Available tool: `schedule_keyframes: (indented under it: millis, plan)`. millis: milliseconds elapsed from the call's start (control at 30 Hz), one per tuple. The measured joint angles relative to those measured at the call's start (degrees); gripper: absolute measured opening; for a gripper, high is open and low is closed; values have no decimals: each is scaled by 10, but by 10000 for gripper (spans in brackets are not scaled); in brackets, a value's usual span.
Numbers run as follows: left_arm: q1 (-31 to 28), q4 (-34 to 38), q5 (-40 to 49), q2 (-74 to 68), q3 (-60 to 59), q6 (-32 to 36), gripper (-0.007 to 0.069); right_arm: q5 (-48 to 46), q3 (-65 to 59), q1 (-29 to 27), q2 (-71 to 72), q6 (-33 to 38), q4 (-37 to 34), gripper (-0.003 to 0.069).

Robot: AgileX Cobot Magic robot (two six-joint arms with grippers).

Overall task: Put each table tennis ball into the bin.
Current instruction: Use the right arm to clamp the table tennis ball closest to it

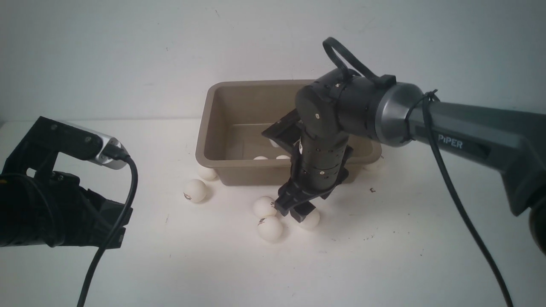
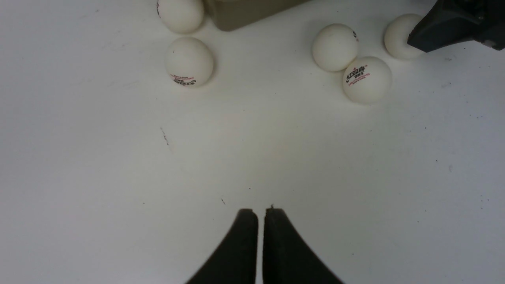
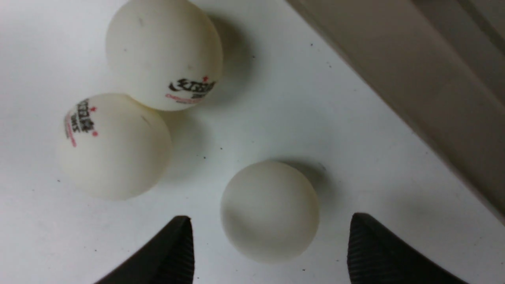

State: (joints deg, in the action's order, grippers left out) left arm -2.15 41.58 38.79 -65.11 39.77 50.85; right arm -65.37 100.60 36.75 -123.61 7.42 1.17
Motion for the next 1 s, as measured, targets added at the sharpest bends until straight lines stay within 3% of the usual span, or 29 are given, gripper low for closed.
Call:
schedule_keyframes:
  millis: [500,700,1000]
  plan:
    - [0,0,0,0,0,0,9,0,0,-2,-33,3,-12,470]
    - [0,0,0,0,0,0,9,0,0,-2,-42,-4,10,361]
    - [0,0,0,0,0,0,9,-26,0,-2,-42,1,14,361]
